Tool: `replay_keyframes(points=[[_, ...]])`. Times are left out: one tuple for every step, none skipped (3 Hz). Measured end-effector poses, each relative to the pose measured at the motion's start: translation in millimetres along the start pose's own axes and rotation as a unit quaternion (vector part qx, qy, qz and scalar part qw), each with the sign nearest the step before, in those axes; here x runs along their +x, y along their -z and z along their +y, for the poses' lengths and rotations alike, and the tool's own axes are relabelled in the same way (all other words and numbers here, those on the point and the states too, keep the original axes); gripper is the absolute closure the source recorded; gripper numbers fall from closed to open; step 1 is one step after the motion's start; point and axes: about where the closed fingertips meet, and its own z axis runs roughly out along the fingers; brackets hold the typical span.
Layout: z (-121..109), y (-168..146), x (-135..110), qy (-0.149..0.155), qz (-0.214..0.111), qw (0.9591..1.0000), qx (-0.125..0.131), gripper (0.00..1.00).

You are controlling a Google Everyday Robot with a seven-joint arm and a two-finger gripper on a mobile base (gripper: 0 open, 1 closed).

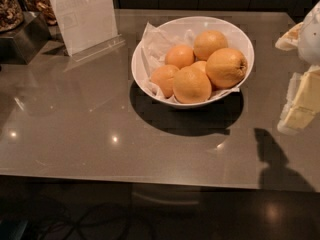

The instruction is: Pick orange from white bowl

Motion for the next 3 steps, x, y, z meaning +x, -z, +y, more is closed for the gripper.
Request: replay_keyframes(points=[[-0.6,0.2,-0.6,0.000,-0.001,1.0000,0.001,0.00],[-19.2,-4.9,-18.1,0.017,-0.022,0.9996,-0.001,0.00],[-47.0,-15.8,-43.0,0.045,-0.050,0.9977,-0.016,0.00]])
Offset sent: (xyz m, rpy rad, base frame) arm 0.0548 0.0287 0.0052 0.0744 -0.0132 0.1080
